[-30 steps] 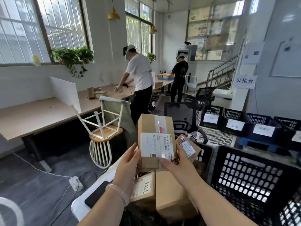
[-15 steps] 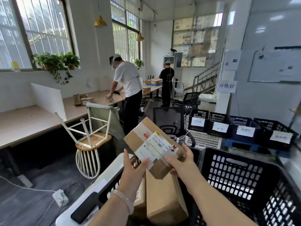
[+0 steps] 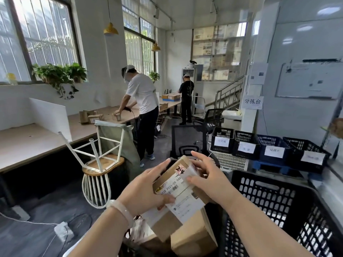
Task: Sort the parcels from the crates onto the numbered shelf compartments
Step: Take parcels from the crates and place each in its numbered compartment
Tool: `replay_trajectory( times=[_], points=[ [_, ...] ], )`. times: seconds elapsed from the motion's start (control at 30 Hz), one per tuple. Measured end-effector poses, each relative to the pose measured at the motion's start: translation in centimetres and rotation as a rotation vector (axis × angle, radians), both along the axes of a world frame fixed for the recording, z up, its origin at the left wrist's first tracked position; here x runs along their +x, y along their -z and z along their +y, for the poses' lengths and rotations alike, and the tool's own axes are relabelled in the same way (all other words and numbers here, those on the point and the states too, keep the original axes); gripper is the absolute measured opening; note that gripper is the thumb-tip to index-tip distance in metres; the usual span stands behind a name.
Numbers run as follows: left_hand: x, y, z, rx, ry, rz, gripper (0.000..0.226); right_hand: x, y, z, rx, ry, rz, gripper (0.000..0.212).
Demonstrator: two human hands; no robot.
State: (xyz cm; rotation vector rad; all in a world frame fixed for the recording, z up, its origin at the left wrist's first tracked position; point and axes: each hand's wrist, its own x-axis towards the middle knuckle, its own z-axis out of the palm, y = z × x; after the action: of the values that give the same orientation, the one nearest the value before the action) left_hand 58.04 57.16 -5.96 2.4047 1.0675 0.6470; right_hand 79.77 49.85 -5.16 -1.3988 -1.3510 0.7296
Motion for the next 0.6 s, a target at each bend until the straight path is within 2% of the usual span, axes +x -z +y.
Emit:
replay_trajectory(
  times=[0.2,0.4,0.5,0.6],
  points=[
    [-0.4,1.9,-0.5,-0.180,0.012,-0.366,0.080,-1.7,-1.0,-1.0,0.117,0.070,-0.138,0.072],
    [1.5,2.1,-1.6,-0.294,-0.063,-0.580,0.053,-3.1,2.0,-4.0,0.214,0.275,-0.091,0.083],
    [4.2,1.9,-2.3,-0.350,-0.043,-0.711,0.051,-3.1,3.2,-5.9,0.205,0.340,-0.226,0.093],
    [7.8,1.2,-3.9,-0.390,0.077,-0.748,0.055,-1.9,3.2,-8.5,0.196,0.435,-0.229,0.093]
  ],
)
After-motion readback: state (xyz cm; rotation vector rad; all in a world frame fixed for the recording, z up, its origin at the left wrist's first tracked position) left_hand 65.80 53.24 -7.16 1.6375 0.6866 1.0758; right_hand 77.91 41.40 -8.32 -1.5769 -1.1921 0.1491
